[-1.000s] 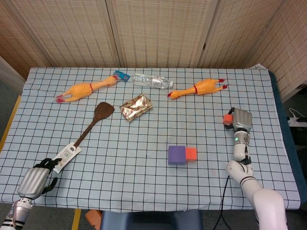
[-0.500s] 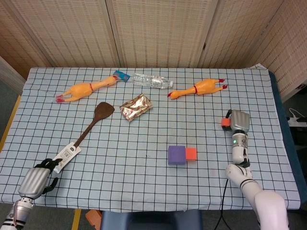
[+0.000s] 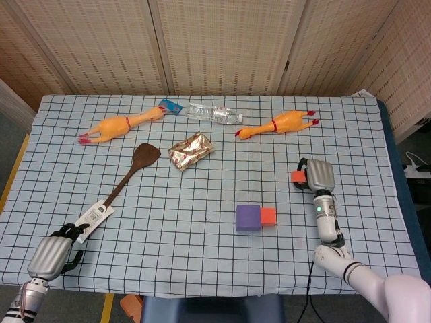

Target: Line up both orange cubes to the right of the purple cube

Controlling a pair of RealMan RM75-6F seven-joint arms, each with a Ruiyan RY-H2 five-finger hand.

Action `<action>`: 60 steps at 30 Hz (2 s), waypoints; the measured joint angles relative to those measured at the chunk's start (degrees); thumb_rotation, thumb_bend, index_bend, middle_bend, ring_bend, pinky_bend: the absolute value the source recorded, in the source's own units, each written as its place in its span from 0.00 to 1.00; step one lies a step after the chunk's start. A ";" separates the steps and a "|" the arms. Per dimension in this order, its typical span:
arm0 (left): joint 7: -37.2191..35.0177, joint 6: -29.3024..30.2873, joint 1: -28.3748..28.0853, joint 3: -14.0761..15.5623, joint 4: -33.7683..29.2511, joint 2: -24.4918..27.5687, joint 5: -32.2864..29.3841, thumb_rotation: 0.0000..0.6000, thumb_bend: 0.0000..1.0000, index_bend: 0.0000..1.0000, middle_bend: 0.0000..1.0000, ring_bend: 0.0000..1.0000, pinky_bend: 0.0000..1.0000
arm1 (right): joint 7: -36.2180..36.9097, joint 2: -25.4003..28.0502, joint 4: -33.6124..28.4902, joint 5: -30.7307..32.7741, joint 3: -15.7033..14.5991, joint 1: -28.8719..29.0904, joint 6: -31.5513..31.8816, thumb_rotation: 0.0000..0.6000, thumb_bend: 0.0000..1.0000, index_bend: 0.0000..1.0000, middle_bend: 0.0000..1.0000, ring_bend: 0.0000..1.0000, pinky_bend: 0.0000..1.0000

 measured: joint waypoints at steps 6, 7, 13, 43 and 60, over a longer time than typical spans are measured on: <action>-0.02 -0.05 -0.01 0.08 -0.04 0.04 0.08 1.00 0.45 0.19 0.28 0.16 0.38 | -5.46 5.43 -15.64 0.70 -2.44 -3.34 3.15 1.00 0.06 0.67 0.86 0.96 1.00; -0.02 -0.11 -0.04 0.09 -0.04 0.04 0.07 1.00 0.45 0.19 0.28 0.16 0.38 | -6.33 6.08 -17.32 0.82 -2.93 -3.81 3.70 1.00 0.06 0.67 0.86 0.96 1.00; 0.05 -0.46 -0.16 0.16 -0.05 0.00 -0.08 1.00 0.45 0.19 0.28 0.16 0.38 | -9.83 8.41 -23.09 1.23 -5.40 -5.95 7.42 1.00 0.06 0.67 0.86 0.96 1.00; 0.55 -0.46 -0.23 0.01 0.15 -0.21 -0.54 1.00 0.45 0.19 0.28 0.16 0.38 | -10.56 6.28 -27.49 2.06 -10.02 -7.67 8.55 1.00 0.06 0.67 0.86 0.96 1.00; 1.37 -1.31 -0.46 0.21 -0.14 -0.15 -1.04 1.00 0.45 0.19 0.28 0.16 0.38 | -10.25 4.52 -26.05 3.32 -9.85 -7.32 7.75 1.00 0.07 0.67 0.86 0.96 1.00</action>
